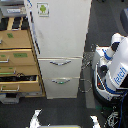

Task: Opening the fridge

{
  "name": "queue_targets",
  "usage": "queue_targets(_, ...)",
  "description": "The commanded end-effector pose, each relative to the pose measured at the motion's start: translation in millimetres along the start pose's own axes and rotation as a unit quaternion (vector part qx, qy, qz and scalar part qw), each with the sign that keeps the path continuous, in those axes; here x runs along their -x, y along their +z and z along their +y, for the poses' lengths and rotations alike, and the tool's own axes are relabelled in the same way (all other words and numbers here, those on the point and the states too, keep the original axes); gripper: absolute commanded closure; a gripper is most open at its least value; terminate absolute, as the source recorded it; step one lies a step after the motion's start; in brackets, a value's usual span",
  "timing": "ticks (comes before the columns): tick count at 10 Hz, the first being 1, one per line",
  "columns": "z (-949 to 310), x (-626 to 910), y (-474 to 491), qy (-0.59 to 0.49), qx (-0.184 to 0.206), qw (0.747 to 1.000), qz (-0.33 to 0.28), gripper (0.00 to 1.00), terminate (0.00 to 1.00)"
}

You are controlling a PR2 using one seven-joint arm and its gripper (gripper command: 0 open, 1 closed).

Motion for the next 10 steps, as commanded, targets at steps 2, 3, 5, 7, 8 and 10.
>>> queue_targets(2, 79, -97, 33, -0.006, -0.047, 0.999, -0.023, 0.0, 0.0)
queue_targets(3, 97, -112, 41, 0.015, -0.046, 0.998, -0.028, 0.0, 0.0)
queue_targets(5, 120, -137, 53, 0.045, -0.056, 0.997, -0.022, 0.0, 0.0)
queue_targets(7, 147, -158, 54, 0.077, -0.06, 0.995, -0.006, 0.0, 0.0)
queue_targets(8, 195, -170, 53, 0.143, -0.061, 0.988, 0.002, 0.0, 0.0)
queue_targets(10, 218, -177, 59, 0.179, -0.07, 0.981, 0.004, 0.0, 0.0)
